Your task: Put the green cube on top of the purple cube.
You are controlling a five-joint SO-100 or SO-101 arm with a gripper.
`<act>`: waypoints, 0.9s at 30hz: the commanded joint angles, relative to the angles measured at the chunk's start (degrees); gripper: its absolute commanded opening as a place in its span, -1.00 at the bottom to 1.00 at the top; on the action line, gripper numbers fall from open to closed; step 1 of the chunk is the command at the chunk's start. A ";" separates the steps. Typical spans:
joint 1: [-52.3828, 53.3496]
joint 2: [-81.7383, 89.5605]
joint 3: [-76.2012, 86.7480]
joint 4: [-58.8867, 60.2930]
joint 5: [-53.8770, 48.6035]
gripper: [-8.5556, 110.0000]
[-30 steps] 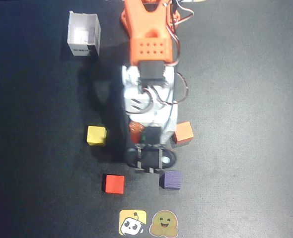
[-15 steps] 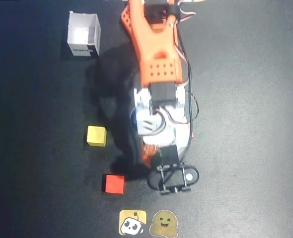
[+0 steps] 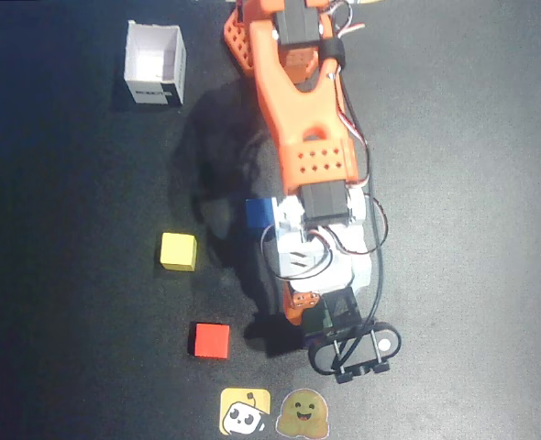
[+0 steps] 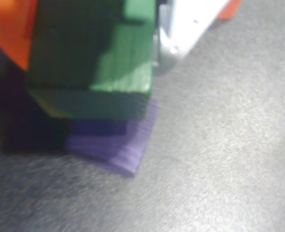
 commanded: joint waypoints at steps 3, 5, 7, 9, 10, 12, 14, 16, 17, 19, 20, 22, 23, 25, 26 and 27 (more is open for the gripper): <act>-0.53 -0.53 -2.55 0.18 4.22 -0.70; -0.44 -0.88 -2.72 0.00 4.66 -0.70; -0.53 -1.32 -2.81 -0.26 5.71 -0.70; -0.53 -1.58 -2.90 -0.53 6.15 -0.70; -0.44 -1.85 -2.99 -0.62 6.42 -0.70; -0.35 -1.93 -2.99 -1.05 6.86 -0.70; -0.35 -2.11 -3.43 -1.23 7.12 -0.70; -0.35 -2.11 -4.04 -1.05 7.47 -0.70; -0.26 -2.02 -4.39 -1.05 7.47 -0.70; -0.26 -2.02 -5.45 -0.35 8.09 -0.70; -0.26 -2.11 -5.80 -0.26 8.26 -0.70; -0.18 -2.46 -6.50 -0.26 8.88 -0.70; -0.18 -2.72 -6.94 -0.35 9.14 -0.70; -0.18 -3.52 -8.00 -0.44 9.67 -0.70; -0.18 -3.96 -8.53 -0.44 9.84 -0.70; -0.18 -4.39 -8.79 -0.53 10.02 -0.70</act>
